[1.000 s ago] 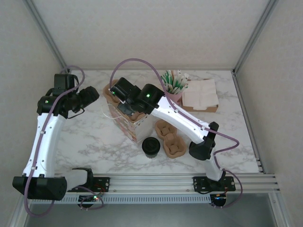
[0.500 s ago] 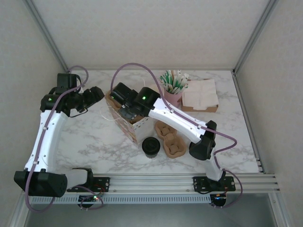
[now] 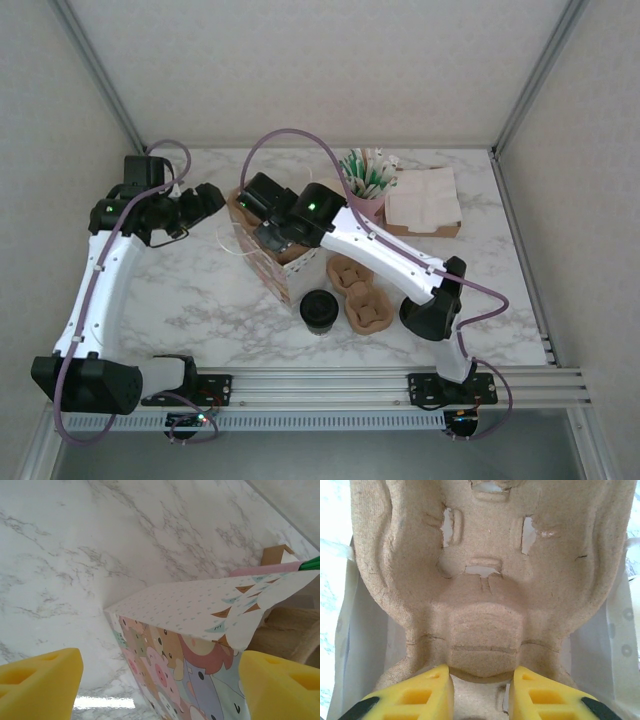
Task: Pack the takeout coffee
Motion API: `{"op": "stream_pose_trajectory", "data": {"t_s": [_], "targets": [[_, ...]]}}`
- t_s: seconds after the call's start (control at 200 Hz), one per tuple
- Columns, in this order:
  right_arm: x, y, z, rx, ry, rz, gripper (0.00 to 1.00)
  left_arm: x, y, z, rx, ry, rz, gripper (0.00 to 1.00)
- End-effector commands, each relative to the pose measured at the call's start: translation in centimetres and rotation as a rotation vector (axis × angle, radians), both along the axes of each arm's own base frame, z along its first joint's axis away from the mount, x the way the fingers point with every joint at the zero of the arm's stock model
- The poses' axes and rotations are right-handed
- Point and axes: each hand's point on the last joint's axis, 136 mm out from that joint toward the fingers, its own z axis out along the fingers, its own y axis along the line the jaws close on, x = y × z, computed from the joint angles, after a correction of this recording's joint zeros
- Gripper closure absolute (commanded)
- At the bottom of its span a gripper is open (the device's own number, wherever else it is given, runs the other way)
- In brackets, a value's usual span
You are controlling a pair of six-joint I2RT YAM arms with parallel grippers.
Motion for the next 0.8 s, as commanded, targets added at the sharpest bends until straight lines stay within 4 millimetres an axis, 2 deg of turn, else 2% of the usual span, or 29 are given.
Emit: {"op": "stream_pose_trajectory", "data": {"t_s": [0.0,0.15,0.4,0.796], "targets": [[-0.2,-1.4,2.3,0.043,-0.012,-0.035,0.7,0.1,-0.7,0.5,-0.041,-0.032,-0.028,0.18],[-0.3,-1.7,2.2,0.032,-0.011,-0.042,0.7,0.2,-1.0,0.8,-0.064,-0.044,-0.032,0.13],[-0.3,-1.7,0.0,-0.031,0.026,-0.045,0.7,0.3,-1.0,1.1,-0.07,-0.066,-0.025,0.09],[-0.9,-1.5,-2.8,-0.111,0.097,-0.03,0.74,0.4,-0.7,0.9,-0.059,-0.058,-0.011,0.09]]}}
